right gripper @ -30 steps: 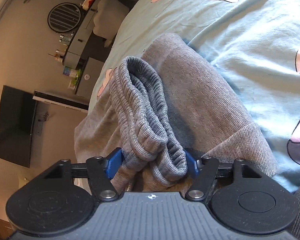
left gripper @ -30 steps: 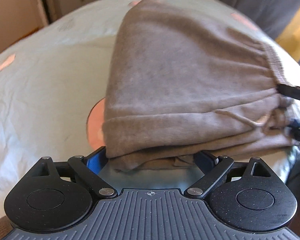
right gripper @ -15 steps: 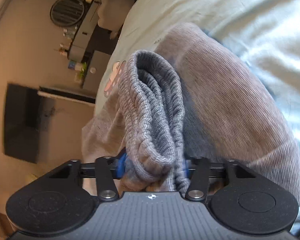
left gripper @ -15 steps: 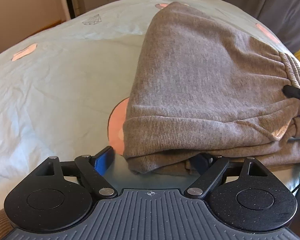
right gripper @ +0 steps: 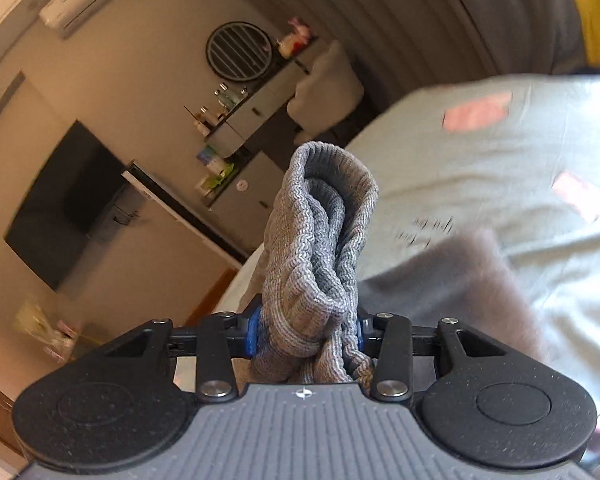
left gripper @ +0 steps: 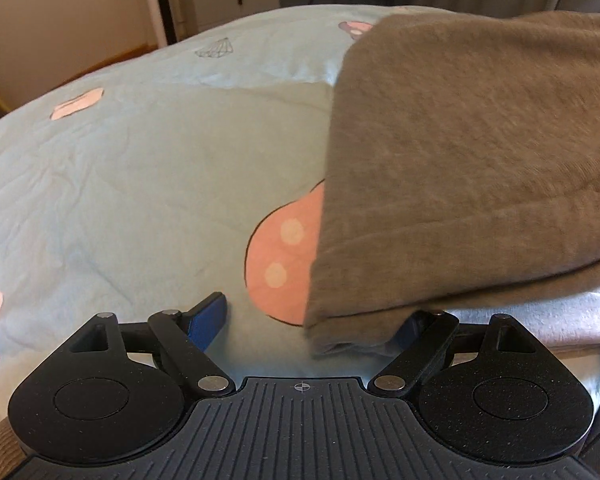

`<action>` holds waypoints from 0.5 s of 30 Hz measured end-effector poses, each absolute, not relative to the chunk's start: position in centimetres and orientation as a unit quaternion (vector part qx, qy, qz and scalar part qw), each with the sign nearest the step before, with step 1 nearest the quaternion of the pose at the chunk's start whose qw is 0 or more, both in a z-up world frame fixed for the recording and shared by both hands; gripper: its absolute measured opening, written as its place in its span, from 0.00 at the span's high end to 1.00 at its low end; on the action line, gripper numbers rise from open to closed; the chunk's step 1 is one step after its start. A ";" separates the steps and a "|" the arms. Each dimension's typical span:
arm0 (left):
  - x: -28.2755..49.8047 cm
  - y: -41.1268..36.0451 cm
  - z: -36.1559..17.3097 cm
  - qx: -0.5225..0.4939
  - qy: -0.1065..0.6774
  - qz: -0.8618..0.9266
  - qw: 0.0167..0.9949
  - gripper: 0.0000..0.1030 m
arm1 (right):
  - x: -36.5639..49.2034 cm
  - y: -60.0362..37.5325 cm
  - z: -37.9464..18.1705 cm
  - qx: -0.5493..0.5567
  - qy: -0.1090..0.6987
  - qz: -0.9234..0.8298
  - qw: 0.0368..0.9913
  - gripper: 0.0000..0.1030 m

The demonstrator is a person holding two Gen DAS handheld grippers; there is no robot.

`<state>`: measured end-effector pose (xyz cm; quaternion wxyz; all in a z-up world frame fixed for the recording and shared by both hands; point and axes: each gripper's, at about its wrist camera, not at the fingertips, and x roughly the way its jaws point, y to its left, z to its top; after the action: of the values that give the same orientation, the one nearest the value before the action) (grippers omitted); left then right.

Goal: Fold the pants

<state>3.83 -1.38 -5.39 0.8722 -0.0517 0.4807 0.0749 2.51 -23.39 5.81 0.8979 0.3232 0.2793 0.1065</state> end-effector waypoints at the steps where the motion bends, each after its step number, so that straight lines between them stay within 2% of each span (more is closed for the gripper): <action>1: 3.7 -1.1 -5.3 -0.057 0.478 0.075 0.873 0.13 | 2.4 -23.5 5.9 0.317 0.281 0.101 0.900 0.61; 7: 2.8 -1.2 -4.2 -0.087 0.455 0.017 0.886 0.17 | 2.0 -24.4 5.7 0.335 0.294 0.082 0.891 0.61; 15: 2.7 -2.7 -4.2 -0.050 0.462 -0.016 0.886 0.13 | 2.2 -24.2 5.4 0.325 0.297 0.079 0.895 0.60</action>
<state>2.68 -2.70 -4.20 0.8855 -0.0496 0.4616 -0.0164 2.17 -24.19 5.42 0.8947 0.3246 0.2965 0.0789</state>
